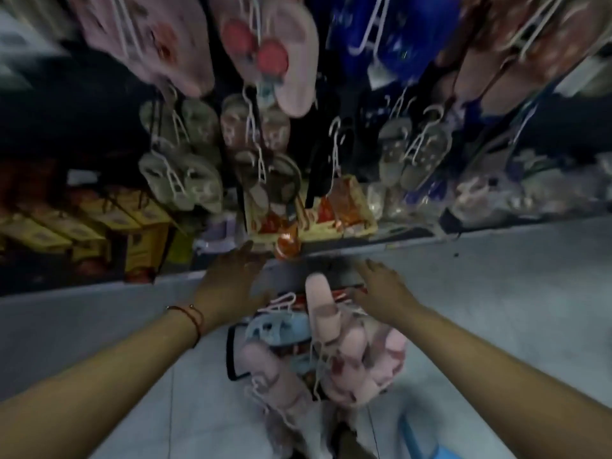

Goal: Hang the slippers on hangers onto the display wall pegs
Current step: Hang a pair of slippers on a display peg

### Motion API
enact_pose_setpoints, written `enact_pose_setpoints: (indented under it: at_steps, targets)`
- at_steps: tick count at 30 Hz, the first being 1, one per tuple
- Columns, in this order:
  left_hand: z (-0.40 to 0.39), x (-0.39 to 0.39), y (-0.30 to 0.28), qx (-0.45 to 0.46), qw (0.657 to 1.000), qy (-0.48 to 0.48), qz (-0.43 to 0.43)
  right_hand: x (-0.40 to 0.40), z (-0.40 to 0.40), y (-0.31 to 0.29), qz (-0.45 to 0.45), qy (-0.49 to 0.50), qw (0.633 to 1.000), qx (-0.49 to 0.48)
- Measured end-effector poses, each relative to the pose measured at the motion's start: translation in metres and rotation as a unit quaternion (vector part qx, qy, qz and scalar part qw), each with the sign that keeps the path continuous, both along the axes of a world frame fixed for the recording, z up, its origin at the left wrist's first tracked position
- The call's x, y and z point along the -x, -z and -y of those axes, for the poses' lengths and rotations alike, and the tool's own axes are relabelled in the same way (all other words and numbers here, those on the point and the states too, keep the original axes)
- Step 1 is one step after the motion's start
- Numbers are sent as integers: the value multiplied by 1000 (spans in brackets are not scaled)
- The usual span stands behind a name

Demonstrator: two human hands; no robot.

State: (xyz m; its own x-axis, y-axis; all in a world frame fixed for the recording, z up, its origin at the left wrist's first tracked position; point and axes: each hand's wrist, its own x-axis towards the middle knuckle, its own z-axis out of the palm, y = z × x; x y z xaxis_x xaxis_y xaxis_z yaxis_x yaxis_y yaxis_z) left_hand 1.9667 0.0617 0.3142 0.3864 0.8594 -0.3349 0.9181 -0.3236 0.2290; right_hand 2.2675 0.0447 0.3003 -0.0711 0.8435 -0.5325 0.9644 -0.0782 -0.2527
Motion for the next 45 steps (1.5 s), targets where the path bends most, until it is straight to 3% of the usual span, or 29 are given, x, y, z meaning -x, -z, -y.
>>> enact_pose_setpoints:
  at_steps: [4, 12, 16, 21, 24, 27, 30, 34, 36, 39, 45]
  targets:
    - [41, 6, 99, 156, 985, -38, -60, 1, 41, 88, 2, 15, 998, 54]
    - [110, -43, 227, 229, 971, -58, -34, -29, 84, 209, -46, 186, 964, 185]
    - [137, -72, 265, 235, 969, -79, -15, -28, 102, 246, -38, 181, 963, 194]
    - [159, -107, 292, 249, 959, -132, 13, -22, 118, 271, -52, 167, 971, 164]
    - [164, -129, 302, 236, 950, -191, 73, -39, 124, 278, -69, 256, 963, 53]
    - [169, -145, 312, 202, 952, -205, 102, -76, 135, 277, -1, 346, 937, -53]
    - [169, -154, 319, 197, 952, -203, 120, -104, 146, 282, 26, 278, 960, -19]
    - [170, -162, 327, 209, 951, -204, 102, -113, 145, 300, 81, 99, 987, 91]
    - [171, -166, 333, 215, 950, -211, 79, -113, 141, 306, 116, 66, 990, 46]
    - [172, -176, 341, 226, 943, -237, 69, -107, 138, 312, 80, 55, 995, -31]
    - [171, -191, 342, 231, 934, -268, 55, -103, 141, 302, 43, 58, 995, -62]
